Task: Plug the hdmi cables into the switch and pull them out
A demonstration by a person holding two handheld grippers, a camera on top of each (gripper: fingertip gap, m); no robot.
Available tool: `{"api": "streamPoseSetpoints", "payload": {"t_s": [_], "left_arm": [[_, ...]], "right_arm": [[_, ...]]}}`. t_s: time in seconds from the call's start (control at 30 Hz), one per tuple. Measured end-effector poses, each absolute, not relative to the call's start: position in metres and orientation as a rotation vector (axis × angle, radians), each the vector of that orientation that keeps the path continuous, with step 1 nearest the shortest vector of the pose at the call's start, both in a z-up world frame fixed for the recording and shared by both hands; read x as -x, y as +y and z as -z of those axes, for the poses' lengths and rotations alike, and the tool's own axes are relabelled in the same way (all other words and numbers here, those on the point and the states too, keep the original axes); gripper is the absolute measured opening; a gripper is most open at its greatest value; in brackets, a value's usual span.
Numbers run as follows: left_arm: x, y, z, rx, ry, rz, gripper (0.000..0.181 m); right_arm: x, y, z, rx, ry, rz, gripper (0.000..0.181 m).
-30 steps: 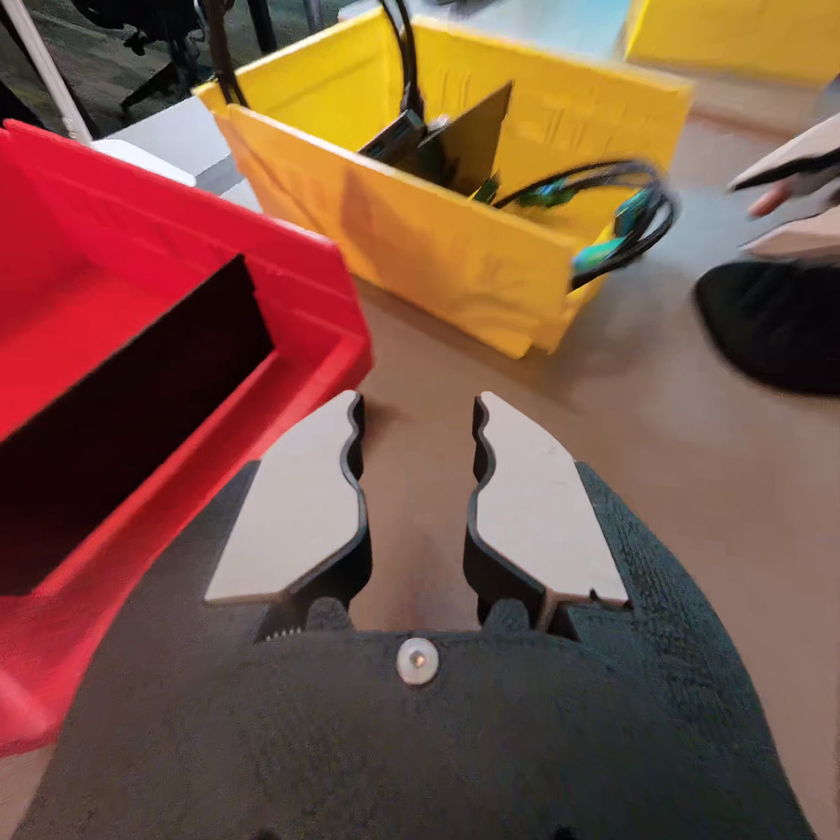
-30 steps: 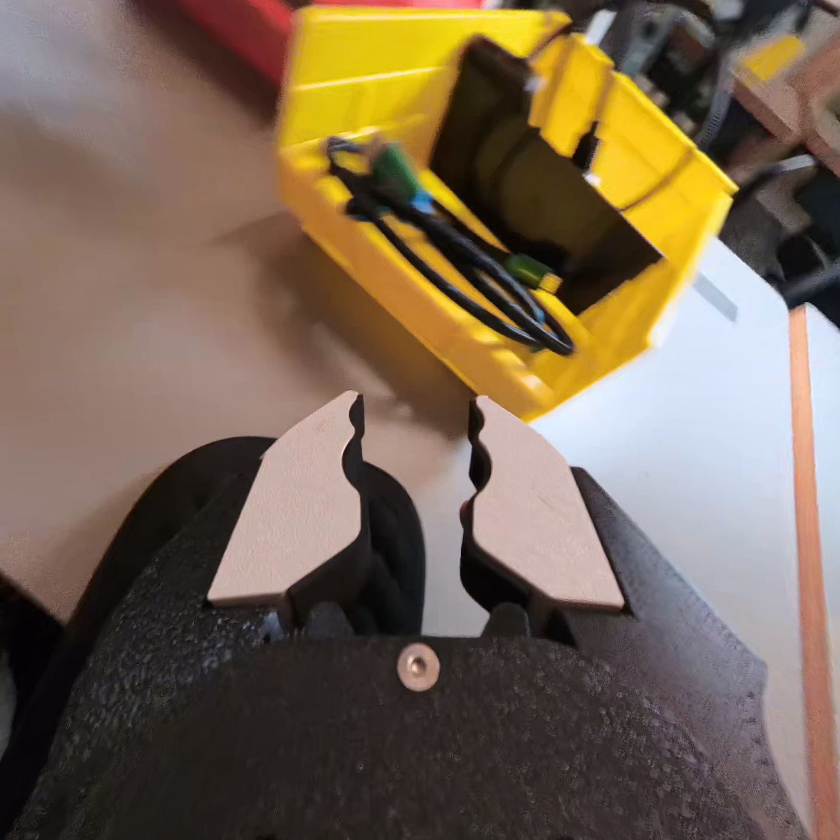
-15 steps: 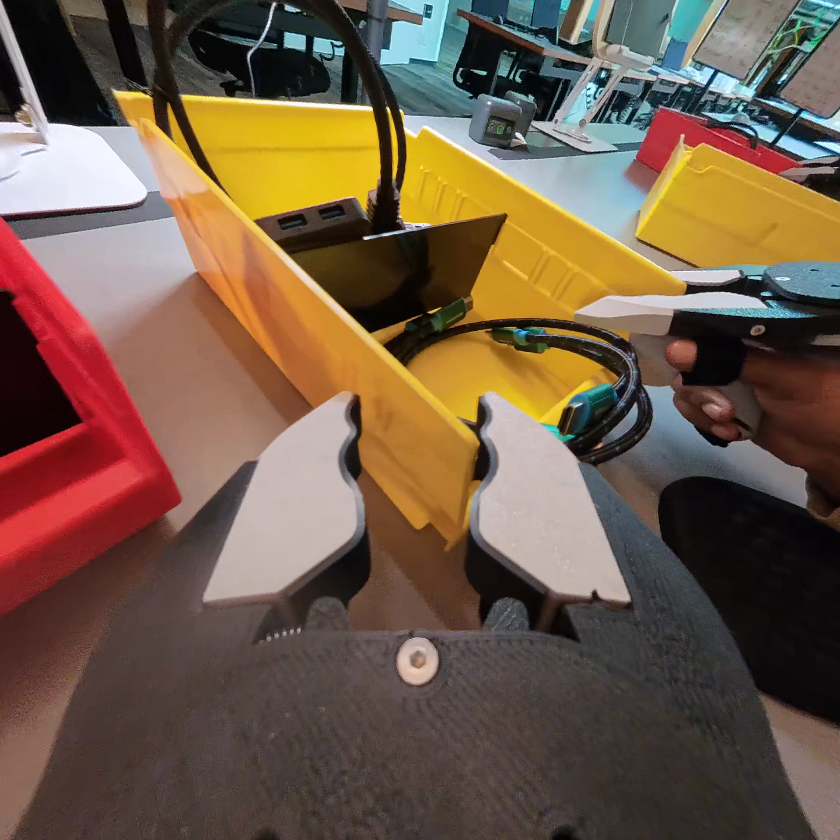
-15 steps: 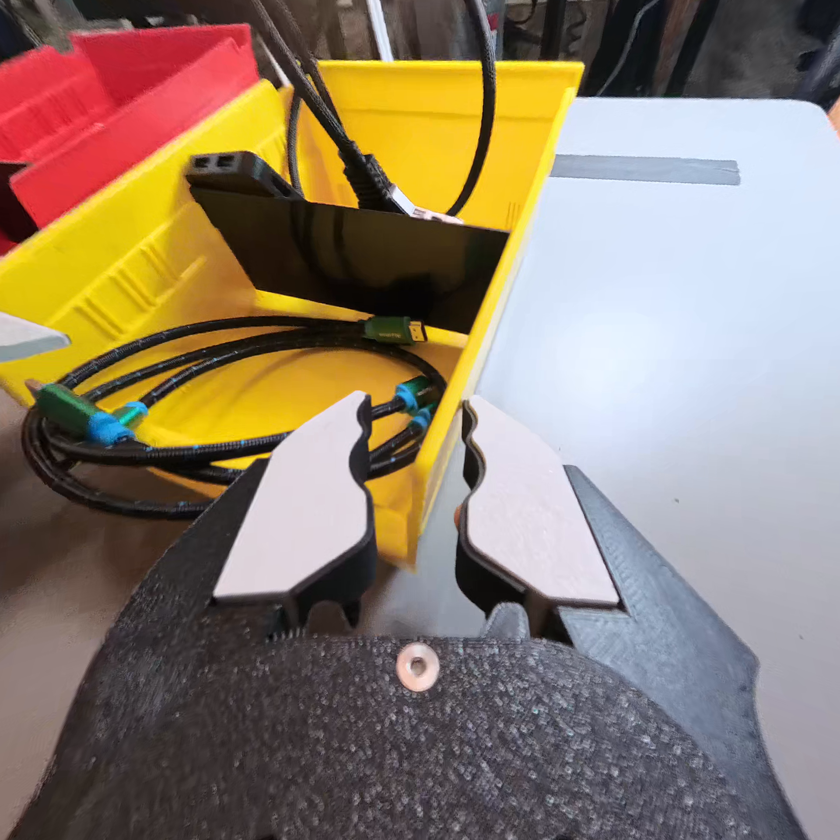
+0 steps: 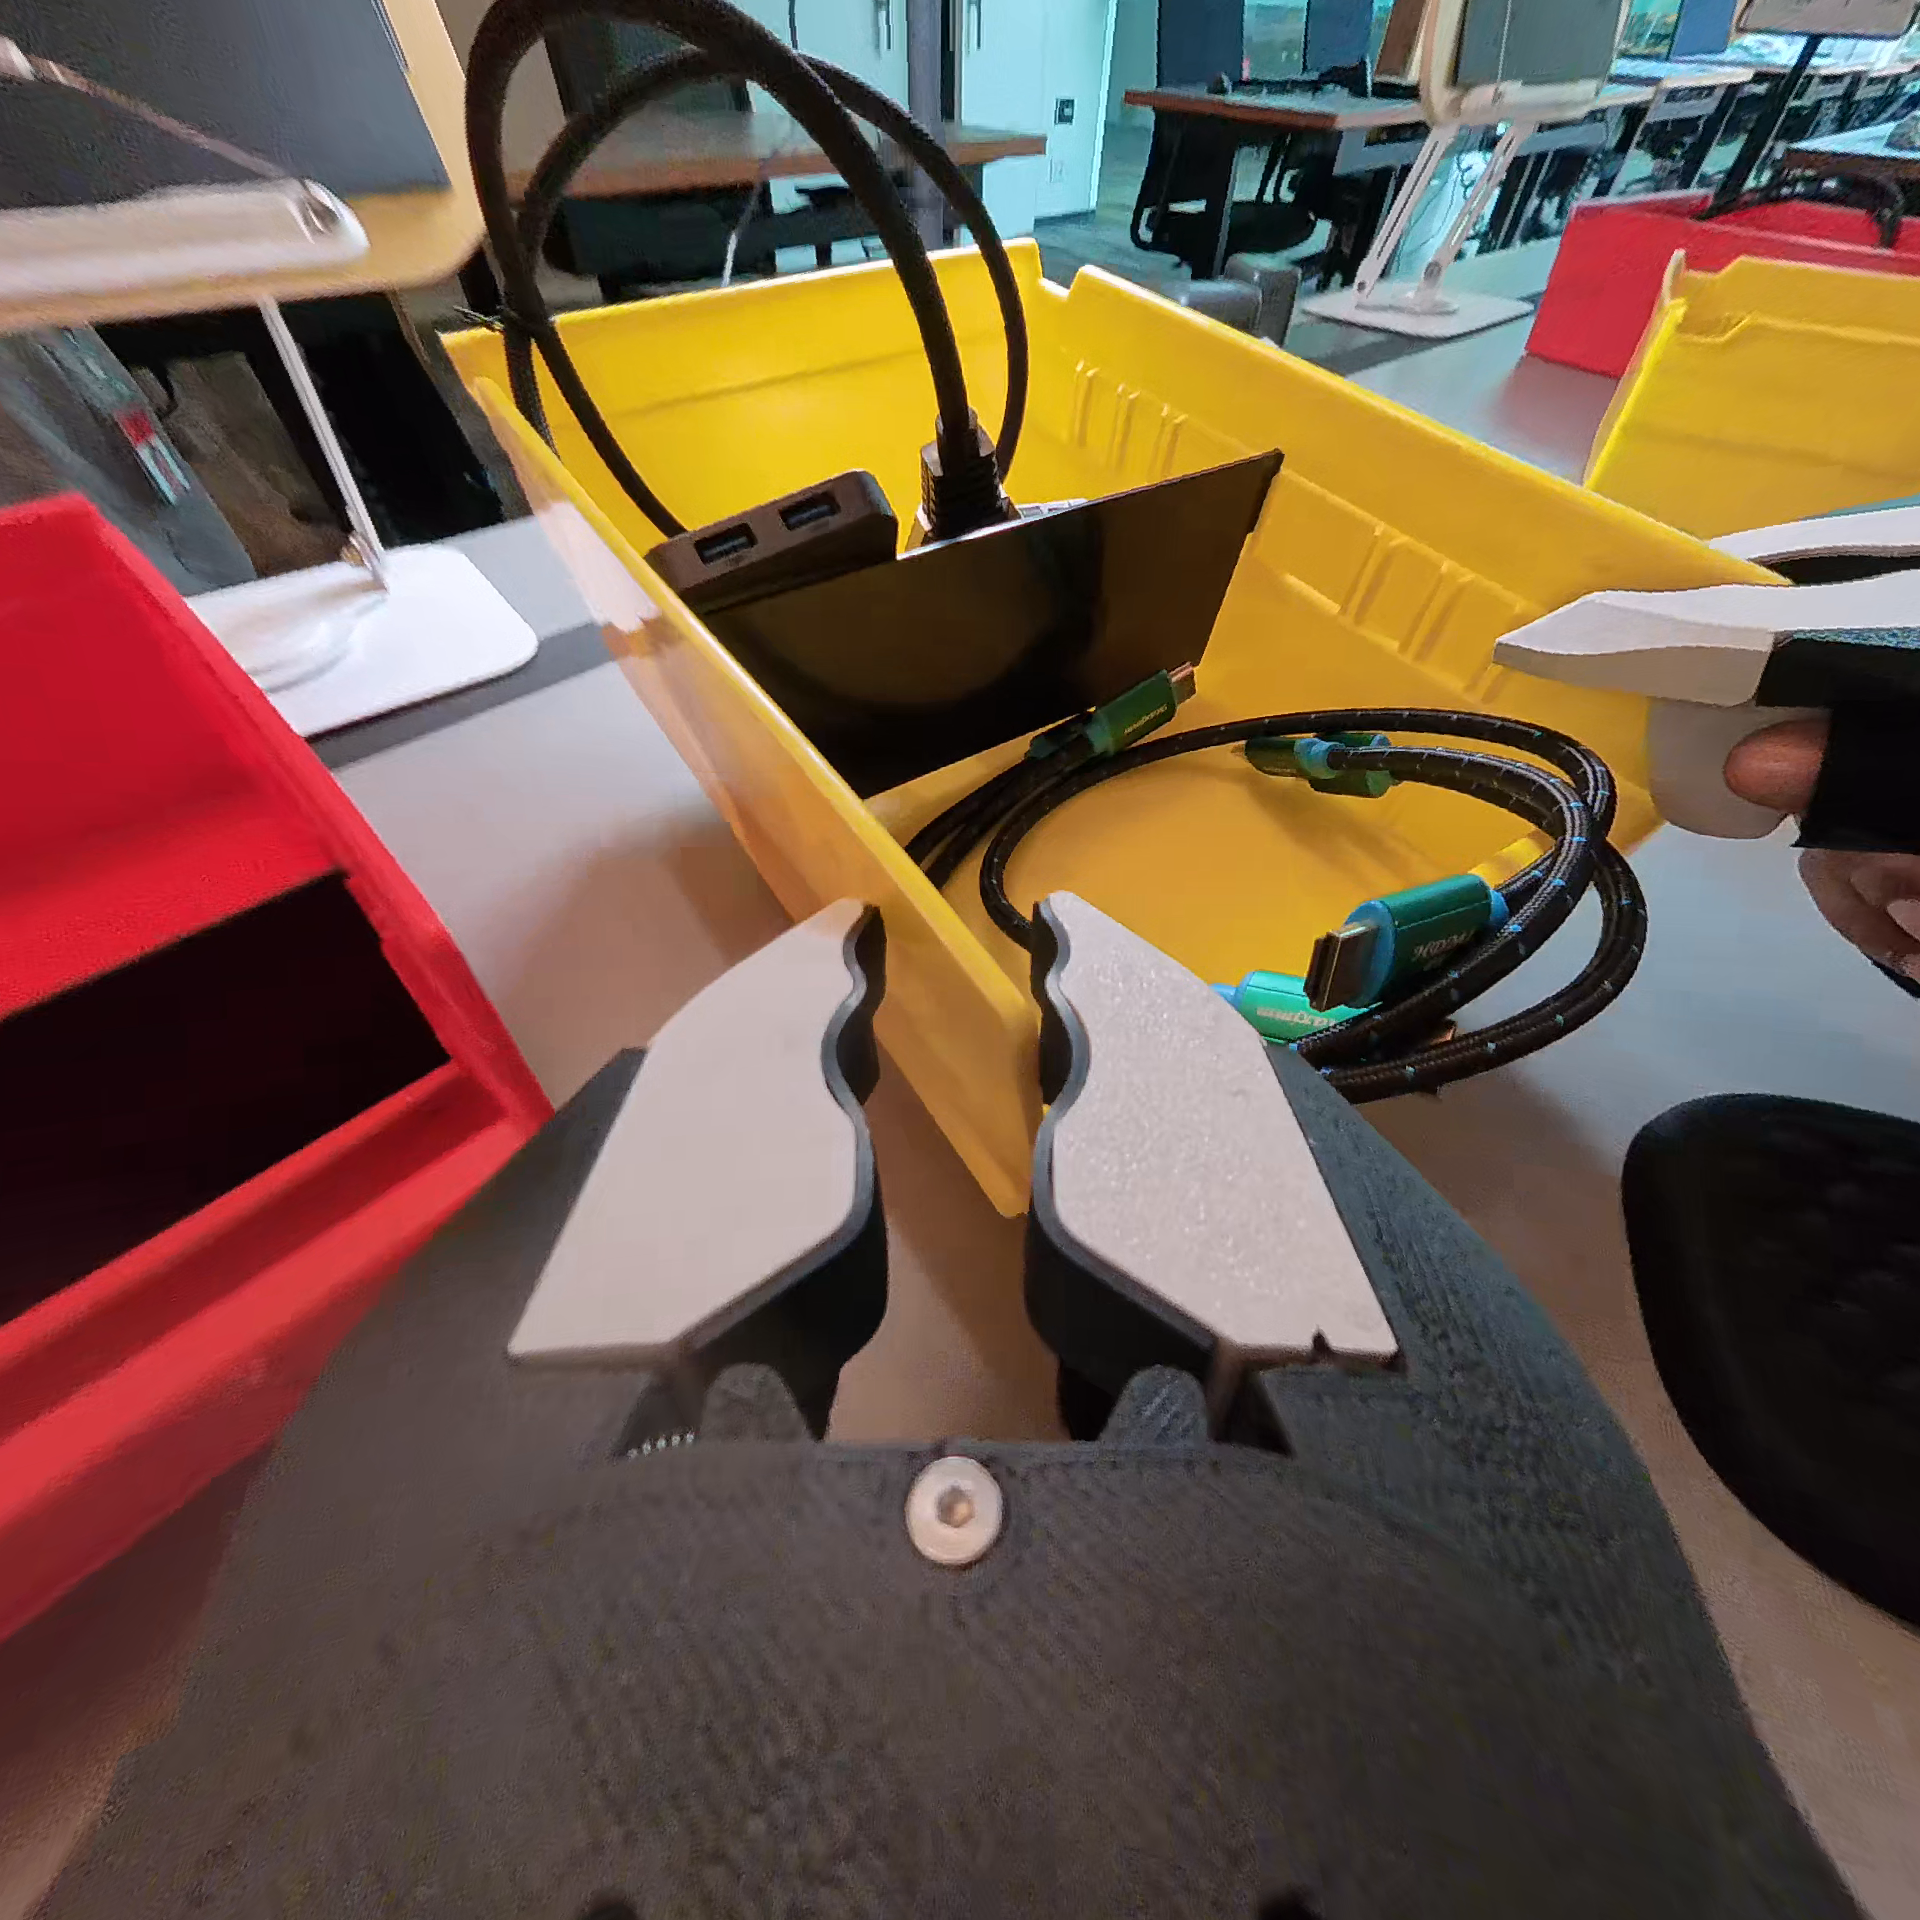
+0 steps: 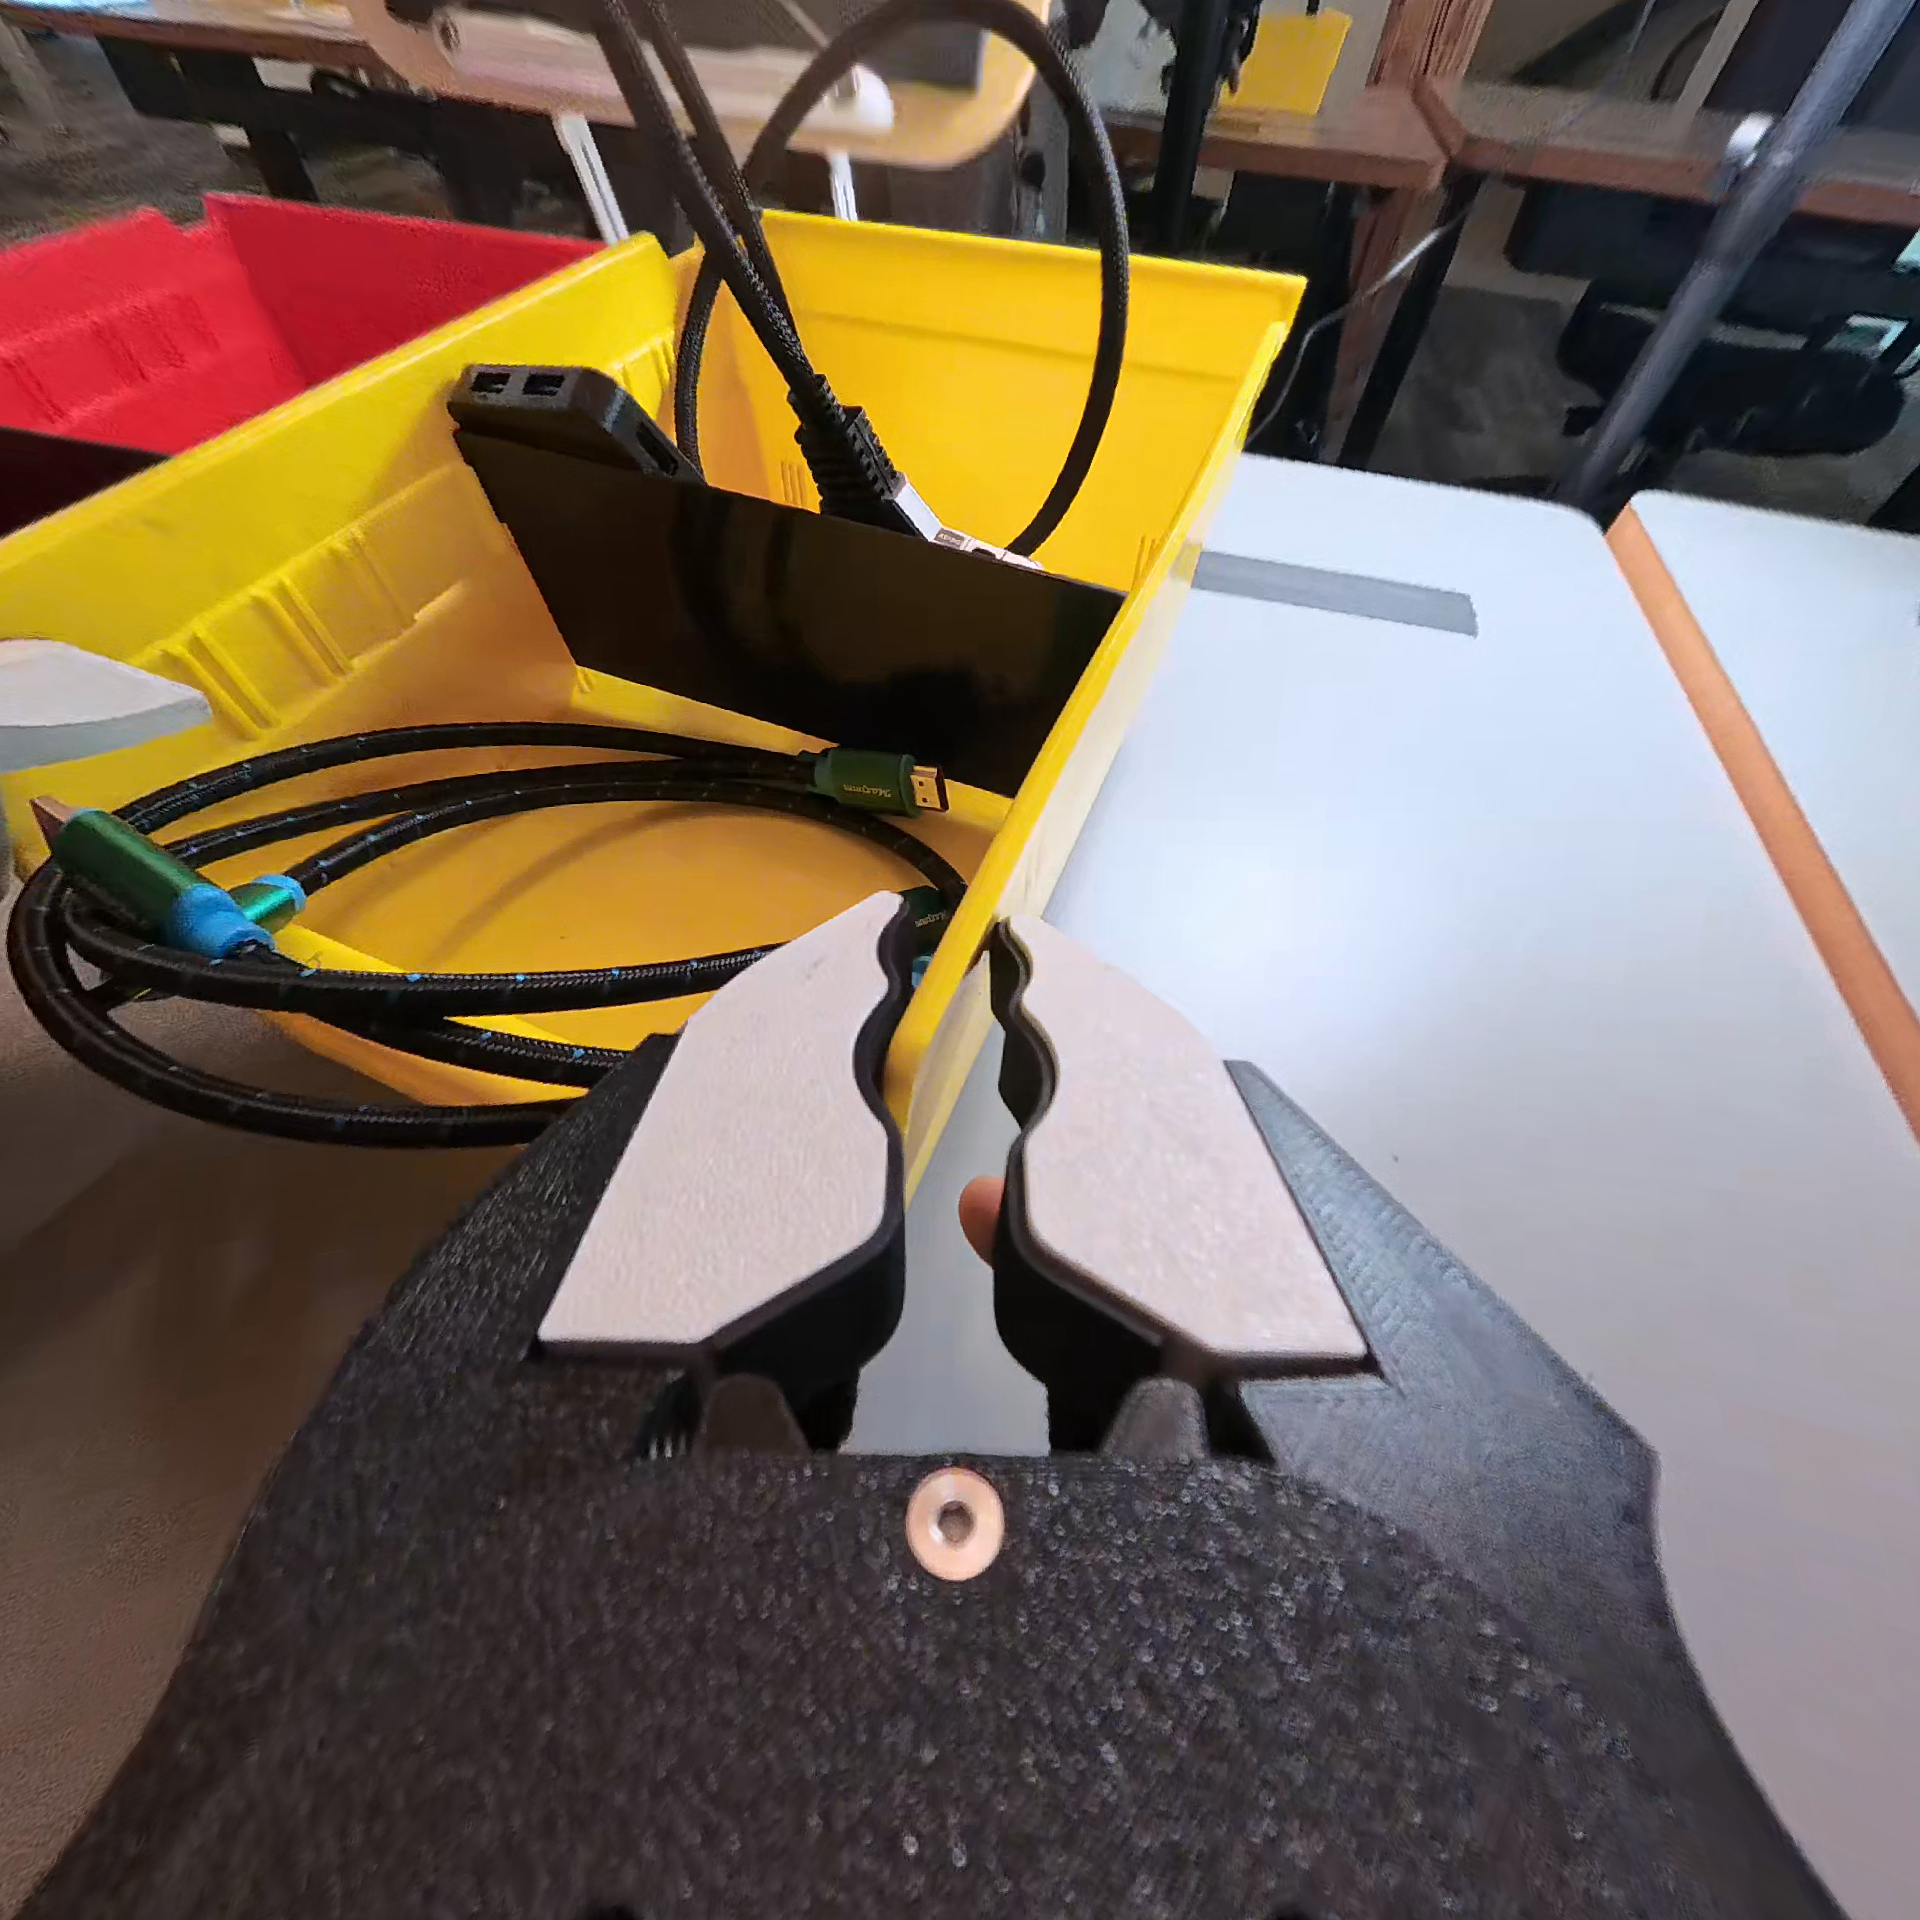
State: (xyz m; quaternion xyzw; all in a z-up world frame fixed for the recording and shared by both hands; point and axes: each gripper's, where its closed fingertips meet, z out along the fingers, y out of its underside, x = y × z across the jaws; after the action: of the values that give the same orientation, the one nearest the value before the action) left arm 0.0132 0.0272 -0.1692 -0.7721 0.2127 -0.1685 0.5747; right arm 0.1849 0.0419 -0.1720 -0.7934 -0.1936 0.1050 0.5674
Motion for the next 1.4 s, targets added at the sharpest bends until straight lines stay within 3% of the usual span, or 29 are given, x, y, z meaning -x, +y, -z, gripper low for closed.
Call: {"api": "streamPoseSetpoints", "payload": {"t_s": [0.33,0.73,1.07,1.4], "left_arm": [[0.047,0.002,0.093,1.664,0.42,0.273,0.026],[0.26,-0.082,0.042,1.574,0.054,-0.042,0.02],[0.395,-0.138,0.089,1.659,-0.158,-0.151,0.019],[0.424,-0.114,0.184,1.758,-0.242,-0.027,0.021]], "right_arm": [[-0.126,0.027,0.093,1.683,-0.535,-0.286,0.015],[0.1,-0.005,0.053,1.511,-0.795,-0.585,0.018],[0.255,-0.041,0.116,1.567,-0.965,-0.811,0.021],[0.276,-0.036,0.205,1.673,-1.071,-0.733,0.028]]}}
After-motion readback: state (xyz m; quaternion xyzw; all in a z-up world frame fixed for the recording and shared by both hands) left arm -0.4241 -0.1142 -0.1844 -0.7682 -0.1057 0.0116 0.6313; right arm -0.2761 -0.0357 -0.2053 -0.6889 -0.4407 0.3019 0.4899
